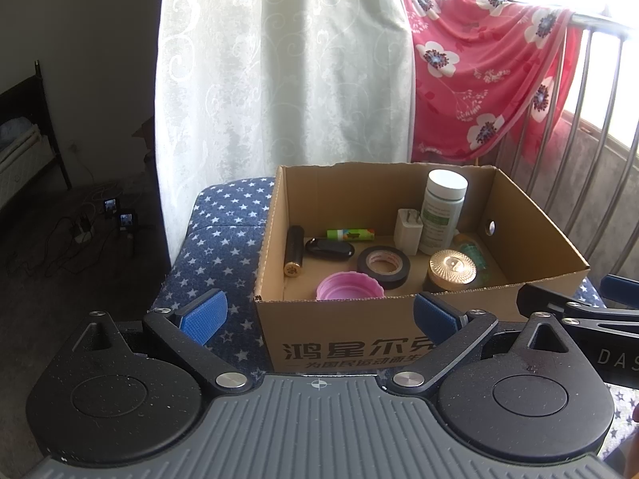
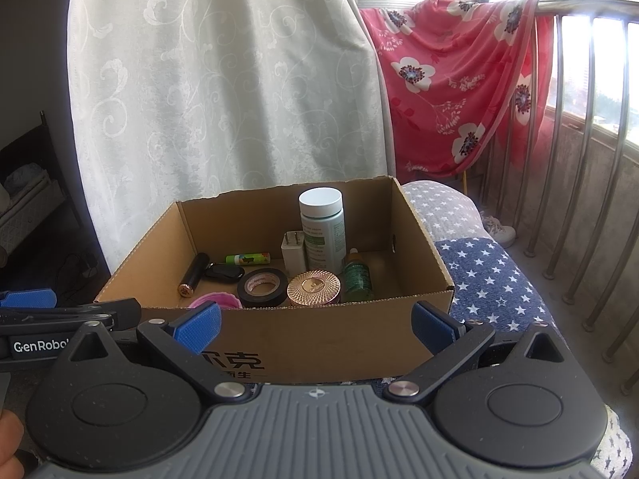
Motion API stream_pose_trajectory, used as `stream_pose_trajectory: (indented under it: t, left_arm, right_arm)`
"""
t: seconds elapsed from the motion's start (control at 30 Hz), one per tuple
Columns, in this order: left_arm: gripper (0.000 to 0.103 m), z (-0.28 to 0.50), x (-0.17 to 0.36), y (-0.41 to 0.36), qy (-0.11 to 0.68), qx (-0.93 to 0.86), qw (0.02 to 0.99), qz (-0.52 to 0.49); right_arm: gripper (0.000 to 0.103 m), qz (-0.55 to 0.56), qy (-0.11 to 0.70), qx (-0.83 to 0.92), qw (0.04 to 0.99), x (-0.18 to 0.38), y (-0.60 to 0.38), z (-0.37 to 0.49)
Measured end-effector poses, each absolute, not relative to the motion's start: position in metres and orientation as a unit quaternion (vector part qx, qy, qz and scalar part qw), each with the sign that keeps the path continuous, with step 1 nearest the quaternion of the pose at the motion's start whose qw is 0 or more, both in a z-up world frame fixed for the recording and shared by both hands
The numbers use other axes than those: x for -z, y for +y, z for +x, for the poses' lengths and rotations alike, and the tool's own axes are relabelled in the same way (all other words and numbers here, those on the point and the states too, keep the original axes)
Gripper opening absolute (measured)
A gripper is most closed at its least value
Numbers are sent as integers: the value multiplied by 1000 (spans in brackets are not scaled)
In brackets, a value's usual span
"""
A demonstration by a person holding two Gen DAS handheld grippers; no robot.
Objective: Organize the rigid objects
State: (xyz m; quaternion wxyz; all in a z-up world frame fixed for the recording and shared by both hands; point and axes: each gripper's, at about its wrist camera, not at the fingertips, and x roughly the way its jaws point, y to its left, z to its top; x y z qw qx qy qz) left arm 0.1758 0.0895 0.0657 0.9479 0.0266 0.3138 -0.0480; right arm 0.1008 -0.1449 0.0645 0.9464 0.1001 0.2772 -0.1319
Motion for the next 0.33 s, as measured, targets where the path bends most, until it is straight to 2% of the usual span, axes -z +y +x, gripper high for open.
stream_pose_trajectory:
  t: [0.33]
  left_arm:
    - [100,174,-66,89,314,47,948,26]
  right_arm:
    - [103,100,277,131,947,-64,-144,102]
